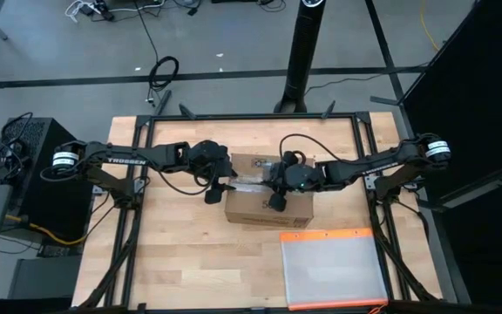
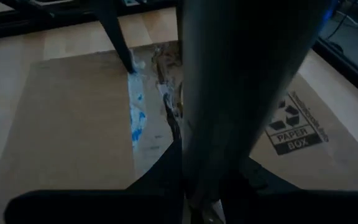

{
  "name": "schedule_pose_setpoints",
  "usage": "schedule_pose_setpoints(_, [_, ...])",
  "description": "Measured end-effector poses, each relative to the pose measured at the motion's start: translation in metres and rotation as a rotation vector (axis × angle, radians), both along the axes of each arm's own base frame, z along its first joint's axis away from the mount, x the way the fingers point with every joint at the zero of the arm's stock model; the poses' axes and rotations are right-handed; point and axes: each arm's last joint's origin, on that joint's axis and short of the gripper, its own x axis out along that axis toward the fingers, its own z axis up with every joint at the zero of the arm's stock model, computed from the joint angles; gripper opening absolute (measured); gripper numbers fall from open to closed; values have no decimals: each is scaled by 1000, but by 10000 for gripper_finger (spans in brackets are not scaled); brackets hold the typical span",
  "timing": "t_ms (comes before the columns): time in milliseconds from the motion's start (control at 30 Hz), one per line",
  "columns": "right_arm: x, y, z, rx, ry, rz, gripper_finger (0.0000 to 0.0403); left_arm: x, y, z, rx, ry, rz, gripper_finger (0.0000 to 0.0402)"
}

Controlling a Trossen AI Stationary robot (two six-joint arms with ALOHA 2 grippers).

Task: Unpack boxes
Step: Open the cardboard box using the cutter

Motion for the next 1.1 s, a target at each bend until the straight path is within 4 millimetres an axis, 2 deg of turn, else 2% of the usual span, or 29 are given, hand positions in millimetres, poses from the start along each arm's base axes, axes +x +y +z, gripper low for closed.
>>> schedule_pose_setpoints(133, [-4, 3, 0, -5, 32, 8, 43, 0, 0, 0, -1, 2, 1, 214])
schedule_pose_setpoints(667, [-36, 1, 24, -7, 96, 48, 43, 1, -5, 0, 1, 3, -23, 213])
schedule_pose_setpoints(933, [-43, 5, 10, 42, 158, 14, 43, 1, -5, 0, -6, 3, -20, 213])
schedule_pose_setpoints(1100, [-46, 8, 14, 53, 140, 10, 43, 1, -5, 0, -7, 3, -18, 213])
